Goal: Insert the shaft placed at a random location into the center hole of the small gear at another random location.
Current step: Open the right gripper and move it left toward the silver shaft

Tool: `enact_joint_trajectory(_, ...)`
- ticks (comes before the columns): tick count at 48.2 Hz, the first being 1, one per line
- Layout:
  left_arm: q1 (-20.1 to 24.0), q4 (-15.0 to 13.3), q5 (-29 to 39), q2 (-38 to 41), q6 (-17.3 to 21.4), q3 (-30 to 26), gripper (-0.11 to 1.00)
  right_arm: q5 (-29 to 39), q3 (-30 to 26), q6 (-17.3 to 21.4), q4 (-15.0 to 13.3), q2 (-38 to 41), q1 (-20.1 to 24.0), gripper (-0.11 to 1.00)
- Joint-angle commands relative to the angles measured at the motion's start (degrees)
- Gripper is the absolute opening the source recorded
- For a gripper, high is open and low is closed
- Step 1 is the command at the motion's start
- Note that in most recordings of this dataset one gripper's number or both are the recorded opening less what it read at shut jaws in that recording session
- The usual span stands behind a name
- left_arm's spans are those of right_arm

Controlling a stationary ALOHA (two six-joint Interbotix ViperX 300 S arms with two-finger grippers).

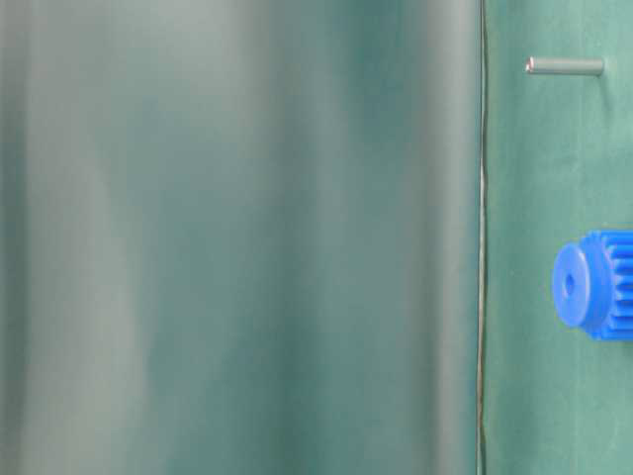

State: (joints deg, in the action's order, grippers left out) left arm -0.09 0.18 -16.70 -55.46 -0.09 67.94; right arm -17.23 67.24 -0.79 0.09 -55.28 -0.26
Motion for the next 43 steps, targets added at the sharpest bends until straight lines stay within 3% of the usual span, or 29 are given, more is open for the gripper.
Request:
enact_joint_trajectory(1, -0.26, 0.62, 0.35, 0.62, -0.35, -1.76, 0.00, 0.26, -0.62, -0.09, -0.26, 0.79, -0.35, 0.01)
enact_joint_trajectory(13, -0.26, 0.62, 0.35, 0.44, -0.35, -1.76, 0.00, 0.35, -0.70, -2.20, -0.26, 2.46, -3.34, 0.01)
enact_joint_trajectory(26, -0.26, 0.62, 0.53, 0.79, -0.35, -1.76, 0.00, -2.29, 0.26, -1.85, 0.09, 9.32, -6.59, 0.04)
enact_joint_trajectory(30, -0.26, 0.62, 0.53, 0.79, -0.26, -1.76, 0.00, -4.57, 0.35, -1.76, 0.26, 12.57, -8.00, 0.20)
enact_joint_trajectory(40, -0.26, 0.70, 0.62, 0.79, -0.26, -1.67, 0.00, -10.90, 0.88, -2.20, 0.26, 24.43, -11.34, 0.81)
enact_joint_trajectory(43, -0.26, 0.62, 0.70, 0.79, -0.26, -1.67, 0.00, -12.48, 0.79, -2.29, 0.26, 28.30, -11.87, 0.88)
